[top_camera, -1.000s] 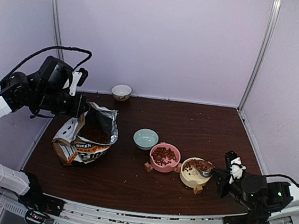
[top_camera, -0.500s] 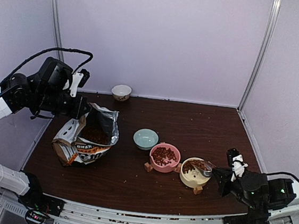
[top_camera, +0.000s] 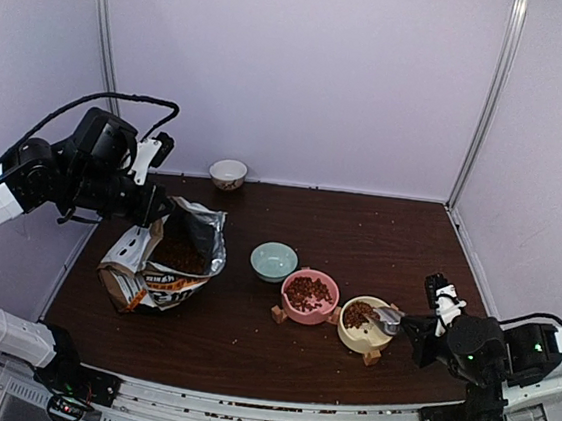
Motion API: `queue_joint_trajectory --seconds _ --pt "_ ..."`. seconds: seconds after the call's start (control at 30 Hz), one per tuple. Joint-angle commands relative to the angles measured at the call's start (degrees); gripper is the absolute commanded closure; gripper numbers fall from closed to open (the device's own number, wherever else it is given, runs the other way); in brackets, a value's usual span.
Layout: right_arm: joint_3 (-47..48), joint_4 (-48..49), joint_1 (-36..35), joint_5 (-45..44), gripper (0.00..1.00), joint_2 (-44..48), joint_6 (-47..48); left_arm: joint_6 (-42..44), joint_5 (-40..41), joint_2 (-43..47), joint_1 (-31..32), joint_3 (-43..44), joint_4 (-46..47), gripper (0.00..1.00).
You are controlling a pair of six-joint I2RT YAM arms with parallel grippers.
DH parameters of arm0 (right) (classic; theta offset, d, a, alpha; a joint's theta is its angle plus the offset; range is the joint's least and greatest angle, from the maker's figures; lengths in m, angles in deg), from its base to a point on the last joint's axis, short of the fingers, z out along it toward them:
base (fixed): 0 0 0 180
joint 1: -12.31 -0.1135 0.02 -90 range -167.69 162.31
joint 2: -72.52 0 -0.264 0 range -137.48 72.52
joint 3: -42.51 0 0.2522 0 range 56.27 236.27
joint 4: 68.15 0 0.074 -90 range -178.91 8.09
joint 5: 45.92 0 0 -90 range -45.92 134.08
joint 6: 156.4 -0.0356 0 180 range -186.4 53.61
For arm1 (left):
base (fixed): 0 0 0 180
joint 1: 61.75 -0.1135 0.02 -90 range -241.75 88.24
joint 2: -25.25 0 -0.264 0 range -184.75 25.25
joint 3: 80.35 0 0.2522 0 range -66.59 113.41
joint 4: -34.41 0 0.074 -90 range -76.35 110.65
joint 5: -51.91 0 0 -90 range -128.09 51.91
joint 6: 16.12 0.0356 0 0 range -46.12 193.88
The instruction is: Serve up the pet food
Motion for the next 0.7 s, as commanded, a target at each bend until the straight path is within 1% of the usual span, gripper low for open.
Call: queue_joint_trajectory --seconds 0.0,0.17,0.3,0.6,0.67 --pt "4.13 -6.43 -0.55 0.68 1.0 -1.43 -4.31 2.59 -1.84 -0.22 -0.63 -0.16 5.11 1.0" --pt "8.61 -13.52 -0.5 1.51 1.0 -4.76 -7.32 4.5 -4.18 -0.11 -0.63 -0.74 5.76 1.0" --pt "11.8 -17.28 -0.51 2.18 1.0 -8.65 -9.2 6.57 -5.21 -0.09 -0.63 -0.89 5.82 1.0" --pt "19.78 -23.89 -0.15 1.53 1.0 -17.54 -10.28 9.46 -8.41 -0.02 -0.63 -1.45 7.12 1.0" --pt "21.95 -24.45 -0.13 1.35 1.0 -18.85 -9.04 9.98 -10.04 0.09 -0.63 -1.67 7.55 1.0"
